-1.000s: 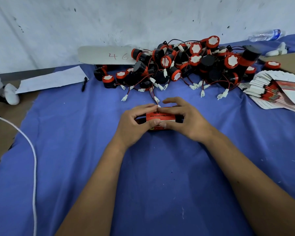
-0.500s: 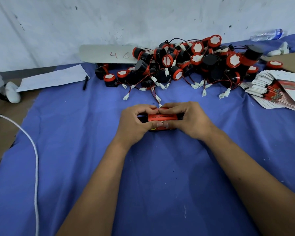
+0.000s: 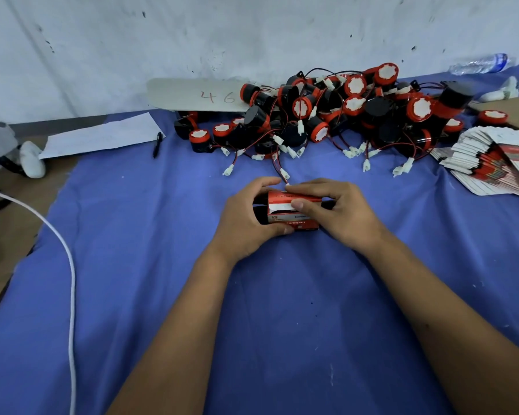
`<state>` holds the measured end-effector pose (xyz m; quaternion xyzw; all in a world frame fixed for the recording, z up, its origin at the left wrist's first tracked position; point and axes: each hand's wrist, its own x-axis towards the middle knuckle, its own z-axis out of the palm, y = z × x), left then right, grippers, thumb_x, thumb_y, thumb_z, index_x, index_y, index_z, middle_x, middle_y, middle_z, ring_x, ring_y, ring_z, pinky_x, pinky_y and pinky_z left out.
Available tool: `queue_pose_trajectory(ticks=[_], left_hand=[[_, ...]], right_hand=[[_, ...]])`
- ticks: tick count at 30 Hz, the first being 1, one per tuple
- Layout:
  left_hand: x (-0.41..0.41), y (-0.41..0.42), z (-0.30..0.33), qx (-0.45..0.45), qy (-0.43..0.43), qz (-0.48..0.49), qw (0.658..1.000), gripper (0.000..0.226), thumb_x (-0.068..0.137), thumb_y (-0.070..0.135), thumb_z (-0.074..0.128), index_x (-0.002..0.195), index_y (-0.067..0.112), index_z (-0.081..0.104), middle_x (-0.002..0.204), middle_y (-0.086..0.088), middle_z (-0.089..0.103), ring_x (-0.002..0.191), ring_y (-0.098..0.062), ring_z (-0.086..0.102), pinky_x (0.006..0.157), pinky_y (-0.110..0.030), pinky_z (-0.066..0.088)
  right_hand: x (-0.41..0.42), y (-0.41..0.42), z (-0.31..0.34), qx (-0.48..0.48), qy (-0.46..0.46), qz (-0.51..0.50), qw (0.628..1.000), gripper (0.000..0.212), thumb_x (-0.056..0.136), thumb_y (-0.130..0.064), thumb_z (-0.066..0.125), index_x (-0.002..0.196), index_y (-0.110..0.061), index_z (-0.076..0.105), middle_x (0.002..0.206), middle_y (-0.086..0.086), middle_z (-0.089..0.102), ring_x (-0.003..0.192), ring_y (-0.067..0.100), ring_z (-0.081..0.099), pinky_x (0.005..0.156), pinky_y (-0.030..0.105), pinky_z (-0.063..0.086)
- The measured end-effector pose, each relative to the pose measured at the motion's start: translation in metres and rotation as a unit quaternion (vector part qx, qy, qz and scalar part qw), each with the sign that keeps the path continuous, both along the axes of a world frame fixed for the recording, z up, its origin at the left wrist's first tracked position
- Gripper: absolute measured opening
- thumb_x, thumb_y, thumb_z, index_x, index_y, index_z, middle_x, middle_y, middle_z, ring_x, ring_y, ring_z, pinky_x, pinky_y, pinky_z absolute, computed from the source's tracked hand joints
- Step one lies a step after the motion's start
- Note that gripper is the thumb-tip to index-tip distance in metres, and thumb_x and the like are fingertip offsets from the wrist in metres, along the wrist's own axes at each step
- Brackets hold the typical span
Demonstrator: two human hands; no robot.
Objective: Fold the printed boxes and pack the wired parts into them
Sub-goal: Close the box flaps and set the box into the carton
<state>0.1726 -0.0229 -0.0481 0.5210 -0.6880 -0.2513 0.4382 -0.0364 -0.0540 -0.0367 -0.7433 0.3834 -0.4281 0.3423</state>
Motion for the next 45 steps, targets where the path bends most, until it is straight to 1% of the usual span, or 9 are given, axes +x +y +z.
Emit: queue_pose_trajectory(ticks=[5,11,17,22,29,33,38,42,45], left_hand=[[-0.001,0.000,0.000,-0.007,0.004,-0.002,1.000,0.082,0.066,0.021,0.098,0.138,0.020,0.059,0.125,0.005,0.069,0.114,-0.011,0.067,0.099,-0.038,0.056],[-0.007,0.002,0.000,-0.023,0.019,-0.009,1.000,0.068,0.073,0.024,0.095,0.133,0.020,0.063,0.122,0.013,0.069,0.113,0.000,0.065,0.093,-0.015,0.051],[0.000,0.000,0.001,-0.019,0.142,-0.011,0.990,0.019,0.088,0.008,0.079,0.105,0.014,0.079,0.123,-0.002,0.073,0.124,-0.014,0.066,0.105,-0.045,0.054],[-0.001,-0.002,-0.002,-0.053,0.141,0.011,0.989,0.014,0.088,0.004,0.078,0.101,0.009,0.082,0.110,-0.001,0.079,0.108,-0.015,0.073,0.095,-0.040,0.059],[-0.005,0.000,-0.003,-0.107,0.083,0.040,0.990,0.015,0.089,0.012,0.078,0.095,0.026,0.079,0.094,0.015,0.078,0.089,-0.005,0.075,0.078,-0.024,0.060],[-0.001,-0.002,-0.004,-0.093,0.078,0.046,0.992,0.007,0.087,0.010,0.081,0.093,0.013,0.080,0.095,0.008,0.079,0.090,-0.010,0.076,0.079,-0.035,0.063],[0.009,-0.001,-0.002,-0.062,0.063,0.041,0.995,0.026,0.091,-0.003,0.072,0.107,0.015,0.080,0.109,0.006,0.078,0.105,-0.008,0.073,0.092,-0.041,0.061],[-0.001,0.002,-0.001,-0.102,0.040,0.046,0.993,0.022,0.096,0.001,0.064,0.109,0.012,0.078,0.106,0.007,0.077,0.103,-0.012,0.073,0.086,-0.045,0.062],[-0.002,0.001,-0.002,-0.084,0.048,0.065,0.993,0.021,0.096,0.004,0.065,0.106,0.017,0.078,0.102,0.009,0.077,0.093,-0.014,0.074,0.073,-0.044,0.063]], right_hand=[[0.002,0.000,-0.002,-0.010,0.014,-0.010,1.000,0.026,0.092,-0.027,0.075,0.118,-0.027,0.076,0.111,-0.010,0.073,0.105,0.007,0.068,0.092,0.037,0.057],[0.001,0.002,-0.001,0.002,0.029,0.021,0.999,0.027,0.092,-0.018,0.075,0.118,-0.022,0.077,0.126,-0.006,0.068,0.118,0.003,0.062,0.102,0.034,0.052],[0.008,0.006,-0.001,0.017,-0.031,-0.033,0.999,0.019,0.085,-0.013,0.082,0.103,-0.018,0.081,0.119,-0.004,0.072,0.115,0.003,0.065,0.101,0.036,0.054],[0.013,0.006,-0.003,0.003,-0.030,-0.071,0.997,0.015,0.085,-0.015,0.081,0.100,-0.018,0.082,0.114,-0.005,0.074,0.109,0.001,0.067,0.095,0.026,0.055],[0.011,0.005,-0.001,0.020,-0.023,-0.058,0.998,0.015,0.088,-0.020,0.079,0.102,-0.025,0.082,0.117,-0.009,0.072,0.113,0.000,0.065,0.100,0.035,0.054],[0.009,0.005,-0.001,0.033,-0.010,-0.051,0.998,0.015,0.090,-0.020,0.076,0.104,-0.022,0.081,0.123,-0.008,0.071,0.117,0.002,0.063,0.102,0.038,0.052],[0.017,0.010,-0.004,-0.012,0.027,-0.108,0.994,0.014,0.091,-0.023,0.075,0.104,-0.024,0.080,0.117,-0.010,0.073,0.108,0.008,0.067,0.093,0.041,0.056],[0.019,0.012,-0.004,-0.070,0.093,-0.134,0.984,0.012,0.094,-0.031,0.068,0.103,-0.035,0.074,0.098,-0.008,0.076,0.090,0.013,0.069,0.081,0.043,0.056],[0.020,0.011,-0.002,-0.069,0.086,-0.142,0.984,0.012,0.092,-0.035,0.066,0.100,-0.034,0.075,0.098,-0.008,0.077,0.089,0.012,0.069,0.079,0.043,0.056]])
